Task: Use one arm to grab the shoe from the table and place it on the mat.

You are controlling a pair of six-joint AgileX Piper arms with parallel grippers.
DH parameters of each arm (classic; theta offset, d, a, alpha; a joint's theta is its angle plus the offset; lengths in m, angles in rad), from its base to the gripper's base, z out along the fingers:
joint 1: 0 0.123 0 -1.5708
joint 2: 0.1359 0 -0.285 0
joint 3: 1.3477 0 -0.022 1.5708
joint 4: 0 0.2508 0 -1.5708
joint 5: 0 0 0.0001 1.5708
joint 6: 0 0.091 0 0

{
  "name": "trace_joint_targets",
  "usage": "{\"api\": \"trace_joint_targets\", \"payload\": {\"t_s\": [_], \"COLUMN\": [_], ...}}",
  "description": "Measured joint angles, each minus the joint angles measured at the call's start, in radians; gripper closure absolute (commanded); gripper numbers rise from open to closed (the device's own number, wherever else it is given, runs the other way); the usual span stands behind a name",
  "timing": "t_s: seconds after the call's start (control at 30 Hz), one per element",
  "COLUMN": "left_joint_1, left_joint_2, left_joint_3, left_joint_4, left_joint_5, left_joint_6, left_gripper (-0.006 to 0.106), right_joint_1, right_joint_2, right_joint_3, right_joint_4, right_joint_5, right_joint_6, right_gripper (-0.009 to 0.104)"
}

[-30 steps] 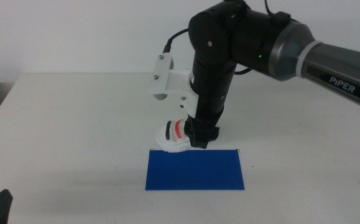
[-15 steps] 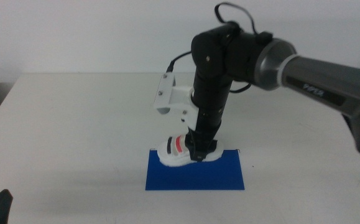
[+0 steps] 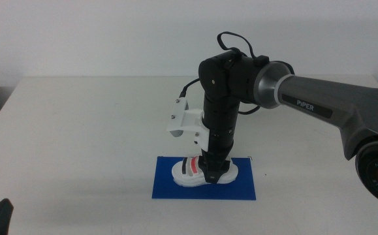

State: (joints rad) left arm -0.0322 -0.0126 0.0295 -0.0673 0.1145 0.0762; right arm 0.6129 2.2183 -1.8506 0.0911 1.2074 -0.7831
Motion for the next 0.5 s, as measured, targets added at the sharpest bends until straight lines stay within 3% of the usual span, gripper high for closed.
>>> {"api": "trace_joint_targets", "payload": {"t_s": [0.1,0.13,0.3,0.37,0.5], "left_joint_1": [0.0,0.0,0.0,0.0,0.0], "left_joint_2": [0.0,0.0,0.0,0.0,0.0], "left_joint_3": [0.0,0.0,0.0,0.0,0.0], "left_joint_4": [0.0,0.0,0.0,0.0,0.0], "left_joint_5": [0.0,0.0,0.0,0.0,0.0], "left_joint_6": [0.0,0.0,0.0,0.0,0.0], "left_gripper": [0.007,0.007,0.007,0.007,0.007], "right_joint_1": [0.0,0.0,0.0,0.0,0.0], "right_joint_2": [0.004,0.005,0.006,0.004,-0.022], "right_joint_3": [0.0,0.0,0.0,0.0,0.0], "right_joint_4": [-0.001,0.0,0.001,0.001,-0.001], "right_joint_5": [0.0,0.0,0.003,0.004,0.009], "right_joint_6": [-0.007,-0.009,0.023,0.056,0.102], "right_gripper": [0.06,0.044,0.012,0.004,0.003]}}
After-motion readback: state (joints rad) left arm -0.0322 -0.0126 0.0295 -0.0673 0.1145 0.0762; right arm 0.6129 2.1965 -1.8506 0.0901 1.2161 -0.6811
